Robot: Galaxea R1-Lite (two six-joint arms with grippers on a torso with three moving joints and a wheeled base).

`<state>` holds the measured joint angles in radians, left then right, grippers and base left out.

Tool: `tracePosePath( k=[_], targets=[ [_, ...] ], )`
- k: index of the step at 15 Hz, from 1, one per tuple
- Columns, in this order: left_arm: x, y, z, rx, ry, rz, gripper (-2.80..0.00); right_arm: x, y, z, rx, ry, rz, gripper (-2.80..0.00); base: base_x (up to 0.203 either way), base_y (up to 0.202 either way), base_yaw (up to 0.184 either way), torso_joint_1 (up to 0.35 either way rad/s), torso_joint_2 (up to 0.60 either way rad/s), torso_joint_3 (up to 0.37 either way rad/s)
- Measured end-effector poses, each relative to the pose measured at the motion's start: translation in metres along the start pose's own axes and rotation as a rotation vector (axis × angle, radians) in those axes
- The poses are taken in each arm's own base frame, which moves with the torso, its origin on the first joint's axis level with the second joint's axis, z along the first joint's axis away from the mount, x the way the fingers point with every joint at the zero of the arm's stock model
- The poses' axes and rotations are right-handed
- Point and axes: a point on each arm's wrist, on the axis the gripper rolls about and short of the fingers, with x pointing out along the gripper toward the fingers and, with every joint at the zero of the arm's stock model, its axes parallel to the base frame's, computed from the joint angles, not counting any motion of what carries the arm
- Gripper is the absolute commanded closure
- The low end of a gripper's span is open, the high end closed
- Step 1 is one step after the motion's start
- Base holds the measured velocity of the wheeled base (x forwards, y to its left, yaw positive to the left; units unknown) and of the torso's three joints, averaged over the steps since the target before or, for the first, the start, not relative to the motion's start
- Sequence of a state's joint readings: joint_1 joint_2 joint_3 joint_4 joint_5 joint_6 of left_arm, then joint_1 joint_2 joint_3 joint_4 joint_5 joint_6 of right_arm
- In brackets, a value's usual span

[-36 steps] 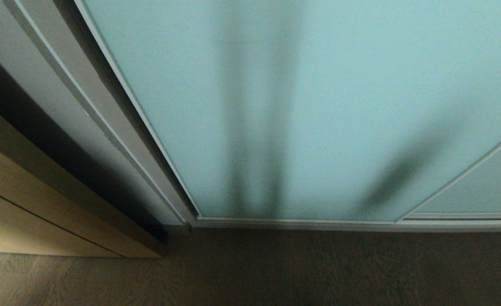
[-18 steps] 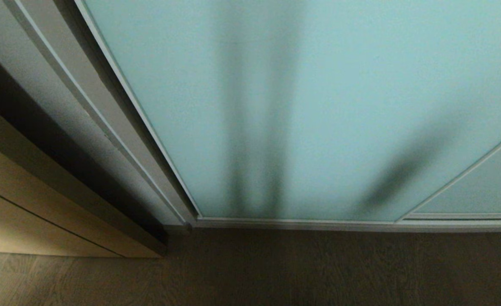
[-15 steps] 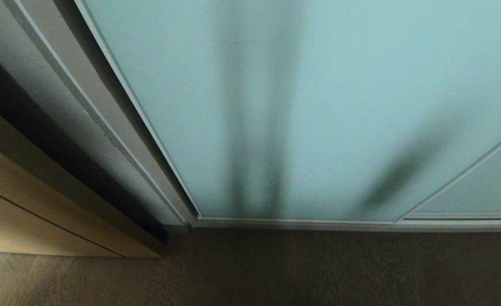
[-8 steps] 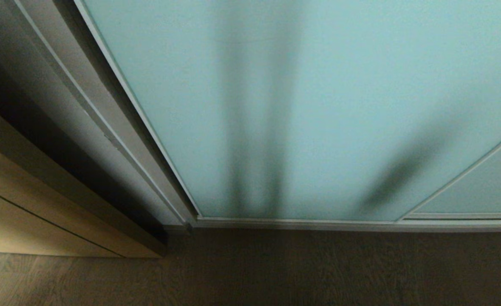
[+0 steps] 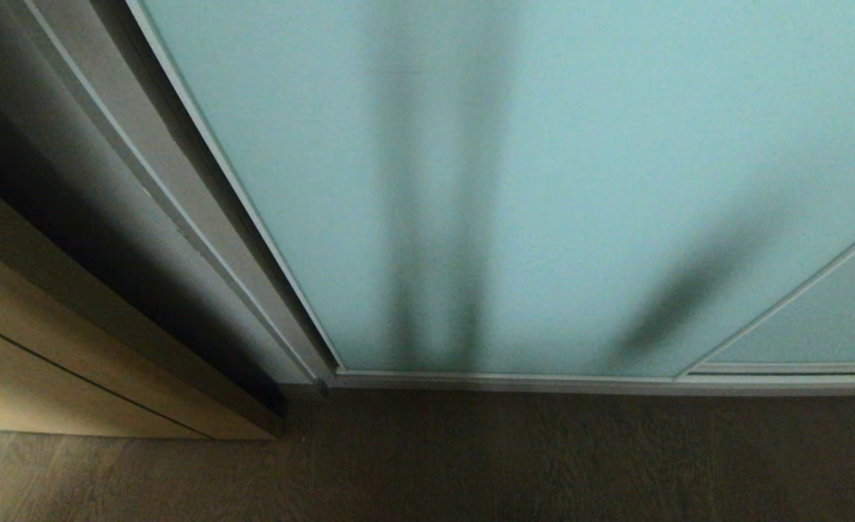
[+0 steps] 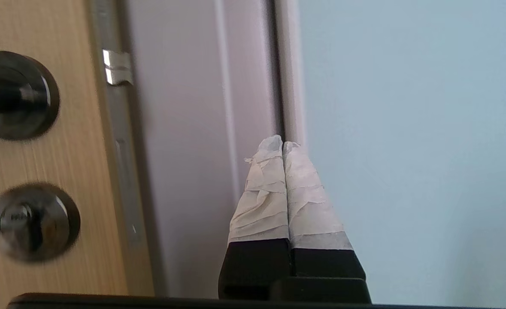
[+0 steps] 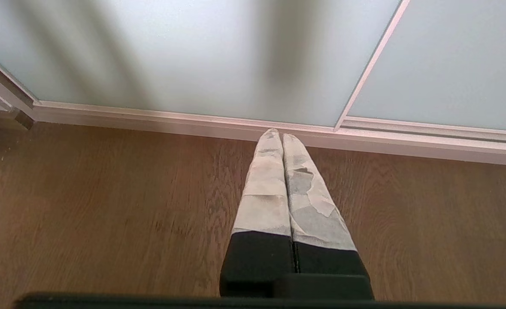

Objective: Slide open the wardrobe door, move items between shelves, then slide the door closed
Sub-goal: Open the door

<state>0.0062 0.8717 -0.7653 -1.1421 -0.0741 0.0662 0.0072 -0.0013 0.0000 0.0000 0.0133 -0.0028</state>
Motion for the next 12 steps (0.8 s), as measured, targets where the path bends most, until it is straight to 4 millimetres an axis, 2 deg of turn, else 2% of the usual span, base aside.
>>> tracePosePath(
  k=[5,12],
  targets=[
    [0.033,0.002,-0.020,0.013,-0.034,0.060,0.00,0.000,0.000,0.000,0.000,0.000,0.000,0.00,0.000,0.000,0.000,0.000,0.00,0.000],
    [0.054,-0.007,-0.052,-0.036,0.024,0.016,0.00,0.000,0.000,0.000,0.000,0.000,0.000,0.00,0.000,0.000,0.000,0.000,0.00,0.000]
  ],
)
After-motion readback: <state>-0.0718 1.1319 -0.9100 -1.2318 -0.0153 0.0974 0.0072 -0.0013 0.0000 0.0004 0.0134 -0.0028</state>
